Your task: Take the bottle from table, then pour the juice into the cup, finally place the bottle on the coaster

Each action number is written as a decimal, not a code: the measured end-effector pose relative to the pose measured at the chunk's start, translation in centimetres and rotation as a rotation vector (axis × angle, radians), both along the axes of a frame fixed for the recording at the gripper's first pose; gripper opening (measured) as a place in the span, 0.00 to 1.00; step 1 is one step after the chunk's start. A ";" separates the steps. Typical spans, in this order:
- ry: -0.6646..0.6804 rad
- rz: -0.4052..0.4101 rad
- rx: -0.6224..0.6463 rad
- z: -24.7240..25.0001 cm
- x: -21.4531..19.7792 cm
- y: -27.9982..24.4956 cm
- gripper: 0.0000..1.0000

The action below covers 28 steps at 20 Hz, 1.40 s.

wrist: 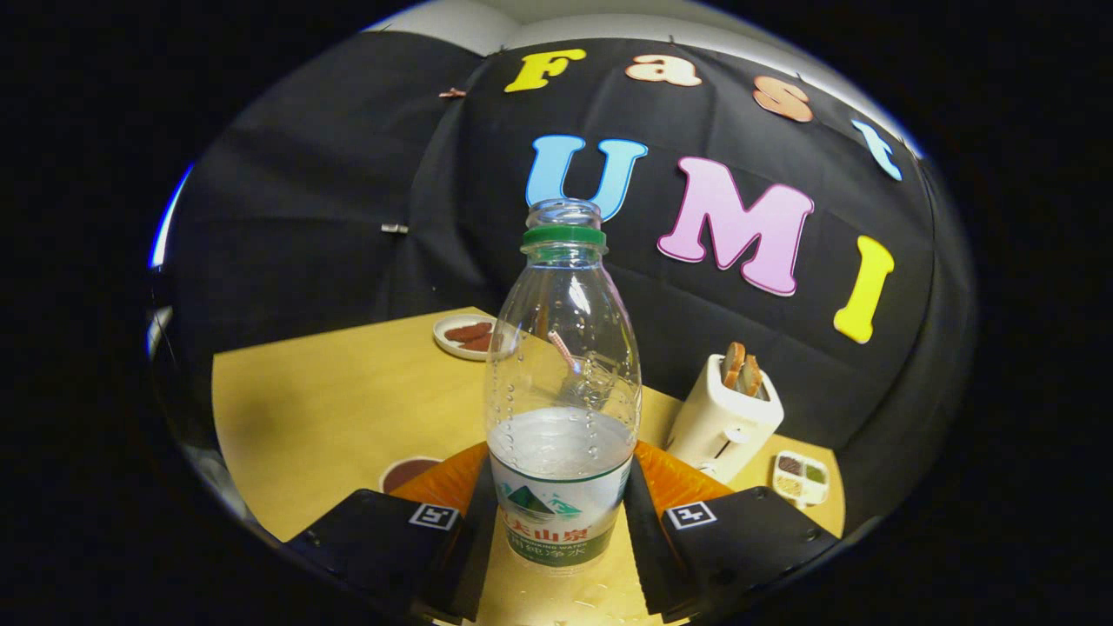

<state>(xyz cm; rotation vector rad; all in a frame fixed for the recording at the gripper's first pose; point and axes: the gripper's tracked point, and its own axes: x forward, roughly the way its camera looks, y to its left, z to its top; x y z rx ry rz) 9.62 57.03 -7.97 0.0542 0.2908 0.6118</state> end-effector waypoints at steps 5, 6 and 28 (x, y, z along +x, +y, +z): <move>-0.015 -0.043 0.200 1.6 4.0 -1.5 0.71; -0.035 -0.050 0.211 1.6 4.8 -2.0 0.72; 0.042 -0.082 0.247 -9.8 11.5 1.4 0.75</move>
